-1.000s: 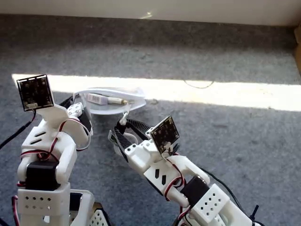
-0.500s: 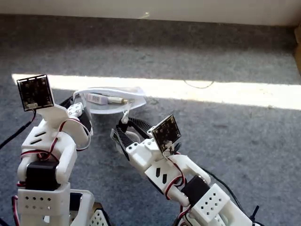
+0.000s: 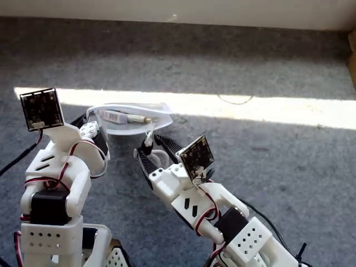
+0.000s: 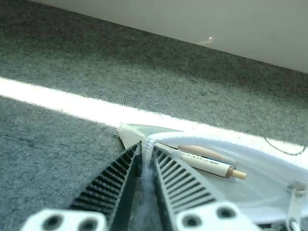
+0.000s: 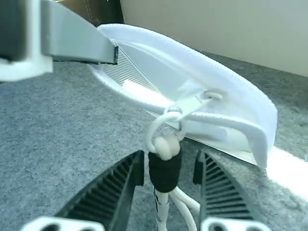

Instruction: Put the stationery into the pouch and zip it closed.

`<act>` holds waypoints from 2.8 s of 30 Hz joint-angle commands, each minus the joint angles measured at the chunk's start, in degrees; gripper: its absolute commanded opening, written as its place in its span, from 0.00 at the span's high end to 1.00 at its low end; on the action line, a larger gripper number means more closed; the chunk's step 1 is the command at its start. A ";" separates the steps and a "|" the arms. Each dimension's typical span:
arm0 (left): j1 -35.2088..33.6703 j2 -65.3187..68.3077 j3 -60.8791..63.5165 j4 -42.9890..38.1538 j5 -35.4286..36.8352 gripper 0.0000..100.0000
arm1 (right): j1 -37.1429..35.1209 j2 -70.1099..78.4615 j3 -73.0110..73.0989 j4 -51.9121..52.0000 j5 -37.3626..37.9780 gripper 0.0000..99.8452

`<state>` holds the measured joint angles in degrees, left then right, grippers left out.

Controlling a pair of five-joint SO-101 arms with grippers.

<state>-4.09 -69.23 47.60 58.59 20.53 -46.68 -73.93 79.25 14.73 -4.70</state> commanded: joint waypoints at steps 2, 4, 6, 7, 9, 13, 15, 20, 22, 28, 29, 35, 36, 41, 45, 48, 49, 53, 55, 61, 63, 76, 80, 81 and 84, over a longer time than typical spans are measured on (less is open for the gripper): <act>-0.84 -1.36 -1.19 -0.09 -0.53 0.99 | 0.66 -1.45 -1.01 -1.45 -0.53 0.83; -0.84 -1.36 -1.19 -0.09 -0.53 0.99 | 0.66 -1.45 -1.01 -1.45 -0.53 0.83; -0.84 -1.36 -1.19 -0.09 -0.53 0.99 | 0.66 -1.45 -1.01 -1.54 -0.53 0.83; -0.84 -1.36 -1.19 -0.09 -0.53 0.99 | 0.66 -1.45 -1.01 -1.54 -0.53 0.83; -0.84 -1.36 -1.19 -0.09 -0.53 0.99 | 0.66 -1.45 -1.01 -2.24 -0.53 0.83; -0.84 -1.36 -1.19 -0.09 -0.53 0.99 | 0.66 -1.45 -0.57 -5.23 -0.44 0.83; -0.84 -1.36 -1.19 -0.09 -0.53 0.99 | 0.66 -1.45 -0.57 -5.14 -0.35 0.83; -0.84 -1.36 -1.19 -0.09 -0.53 0.99 | 0.66 -1.45 -0.57 -5.14 -0.35 0.84; -0.84 -1.36 -1.19 -0.09 -0.53 0.99 | 0.66 -1.36 -0.57 -5.23 -0.26 0.86; -0.84 -1.36 -1.19 -0.09 -0.53 0.99 | 0.66 -1.36 -0.57 -5.32 -0.09 0.90; -0.84 -1.36 -1.19 -0.09 -0.53 0.99 | 0.66 -1.36 -0.57 -5.23 -0.09 0.90; -0.84 -1.36 -1.10 -0.09 -0.53 0.99 | 0.75 -1.89 -0.57 -5.05 0.00 0.94; -0.84 -1.36 -1.10 -0.09 -0.53 0.99 | 0.92 -1.98 -0.57 -5.05 0.00 0.97; -0.84 -1.36 -0.48 -0.35 -0.53 0.99 | 0.92 -1.98 -0.92 -2.68 5.98 1.00; -0.75 -1.36 -0.57 -0.53 -0.53 0.99 | 0.92 -2.07 -2.15 6.29 6.42 1.00; -0.66 -1.45 -0.66 -0.53 -0.62 0.99 | 0.92 -2.07 -5.58 11.65 6.51 1.00; -0.66 -1.54 -0.66 -0.53 -0.62 0.98 | 0.92 -2.07 -6.55 13.67 6.51 1.00; -0.66 -1.80 -0.40 -0.53 -0.53 0.86 | 0.66 -2.07 -10.77 22.73 10.81 1.00; -0.66 -1.80 -0.40 -0.53 -0.53 0.82 | 0.66 -2.07 -12.70 27.21 12.31 1.00; 2.51 -1.71 -0.48 -0.53 -0.62 0.81 | -0.75 -2.07 -14.73 34.15 15.82 1.00; 4.88 -1.45 -0.40 -0.53 -0.70 0.81 | -1.98 -2.07 -14.37 34.15 15.82 1.00; 17.80 -1.36 2.77 -5.63 -2.55 0.81 | -2.77 -2.68 -16.22 38.64 15.47 1.00; 20.09 -1.36 6.73 -11.08 -2.55 0.81 | -2.51 -9.45 -16.48 38.64 15.30 1.00; 20.62 -1.45 7.16 -11.69 -2.55 0.81 | -2.59 -11.82 -16.48 38.64 15.30 1.00; 23.25 -1.80 7.25 -11.69 -2.37 0.81 | -2.59 -17.45 -16.48 38.64 15.30 1.00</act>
<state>15.25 -69.93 55.34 48.75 18.15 -48.97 -85.71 66.95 53.23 10.59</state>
